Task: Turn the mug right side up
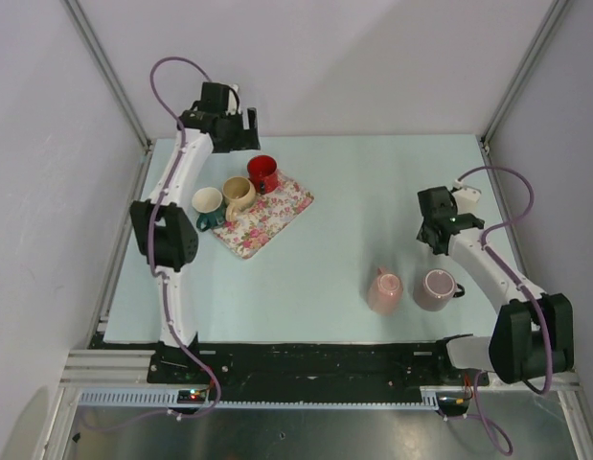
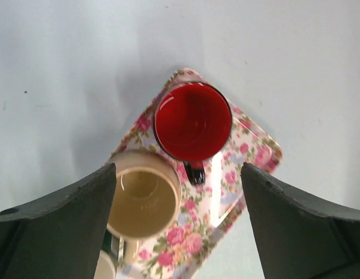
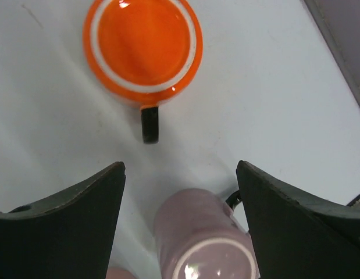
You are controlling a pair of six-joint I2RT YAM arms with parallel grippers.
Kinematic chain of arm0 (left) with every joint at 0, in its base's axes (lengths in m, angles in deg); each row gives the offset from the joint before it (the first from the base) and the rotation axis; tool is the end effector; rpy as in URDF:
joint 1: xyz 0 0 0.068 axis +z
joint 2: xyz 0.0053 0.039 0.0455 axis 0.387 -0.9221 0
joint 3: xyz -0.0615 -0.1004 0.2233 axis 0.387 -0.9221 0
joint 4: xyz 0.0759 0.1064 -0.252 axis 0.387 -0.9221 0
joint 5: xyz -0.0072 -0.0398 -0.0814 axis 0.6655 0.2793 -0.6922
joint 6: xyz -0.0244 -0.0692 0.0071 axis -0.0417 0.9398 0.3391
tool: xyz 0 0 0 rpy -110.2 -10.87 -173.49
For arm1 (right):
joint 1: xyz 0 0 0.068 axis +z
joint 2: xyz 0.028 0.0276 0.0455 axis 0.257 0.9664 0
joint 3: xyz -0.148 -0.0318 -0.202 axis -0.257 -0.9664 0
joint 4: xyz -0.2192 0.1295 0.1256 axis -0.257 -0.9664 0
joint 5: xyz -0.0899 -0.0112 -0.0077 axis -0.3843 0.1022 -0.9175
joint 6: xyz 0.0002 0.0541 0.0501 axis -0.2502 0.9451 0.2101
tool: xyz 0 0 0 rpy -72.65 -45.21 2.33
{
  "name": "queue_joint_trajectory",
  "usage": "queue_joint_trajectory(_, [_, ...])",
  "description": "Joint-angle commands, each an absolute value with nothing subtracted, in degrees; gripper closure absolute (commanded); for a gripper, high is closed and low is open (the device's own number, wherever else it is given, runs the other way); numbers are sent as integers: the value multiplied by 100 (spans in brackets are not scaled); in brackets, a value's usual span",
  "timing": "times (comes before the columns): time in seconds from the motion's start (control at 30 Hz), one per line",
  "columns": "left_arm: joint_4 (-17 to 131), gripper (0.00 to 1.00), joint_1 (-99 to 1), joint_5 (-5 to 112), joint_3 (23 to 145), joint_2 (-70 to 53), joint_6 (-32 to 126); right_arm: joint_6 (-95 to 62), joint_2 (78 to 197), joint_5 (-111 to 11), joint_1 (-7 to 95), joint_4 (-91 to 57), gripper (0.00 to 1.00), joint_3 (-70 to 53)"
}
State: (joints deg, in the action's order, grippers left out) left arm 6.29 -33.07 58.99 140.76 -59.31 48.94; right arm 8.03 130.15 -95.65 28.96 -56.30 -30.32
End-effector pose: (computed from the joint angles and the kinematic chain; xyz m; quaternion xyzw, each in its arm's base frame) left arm 0.5140 -0.0967 0.2845 -0.0131 0.9270 -0.0996 0.3613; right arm 0.2871 0.0333 0.2037 0.2188 0.8923 -0.1931 0.3445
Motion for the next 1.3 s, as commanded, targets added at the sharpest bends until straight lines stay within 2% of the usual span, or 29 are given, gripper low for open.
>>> queue_joint_trajectory(0.0, [644, 8, -3278, 5304, 13471, -4705, 4053, 515, 13232, -8875, 2374, -4821, 18, -3186])
queue_joint_trajectory(0.2, [637, 8, -3279, 5291, 12329, -3742, 3508, 268, 13892, -8221, 1914, -4064, 20, -3265])
queue_joint_trajectory(0.3, [633, 8, -3279, 5309, 11907, -3327, 3311, 217, 14275, -7981, 1685, -3835, 27, -3266])
queue_joint_trajectory(0.37, [624, 8, -3279, 5318, 11741, -3123, 3250, 123, 14463, -7848, 1576, -3728, 41, -3244])
queue_joint_trajectory(0.5, [565, 8, -3280, 5234, 11660, -2828, 3219, -124, 14555, -7659, 1537, -3598, 87, -3157])
queue_joint_trajectory(0.57, [541, 8, -3283, 5139, 11651, -2704, 3203, -243, 14472, -7587, 1536, -3611, 97, -3085])
queue_joint_trajectory(0.7, [462, 6, -3305, 4600, 11623, -2525, 3205, -432, 13877, -7015, 1541, -3687, 100, -2873])
queue_joint_trajectory(0.8, [385, 4, -3370, 4033, 11638, -2369, 3261, -363, 12915, -5902, 1623, -3330, 100, -2828])
queue_joint_trajectory(0.97, [335, 1, -3495, 2645, 11788, -2061, 3587, 432, 11472, -4664, 2579, -2092, 100, -2816])
queue_joint_trajectory(1.13, [334, 0, -3799, 1717, 12008, -1766, 3746, 1541, 11256, -4143, 3814, -342, 100, -2814])
queue_joint_trajectory(1.27, [335, 0, -4045, 972, 12430, -1740, 4027, 2378, 11482, -3769, 4337, 972, 100, -2762])
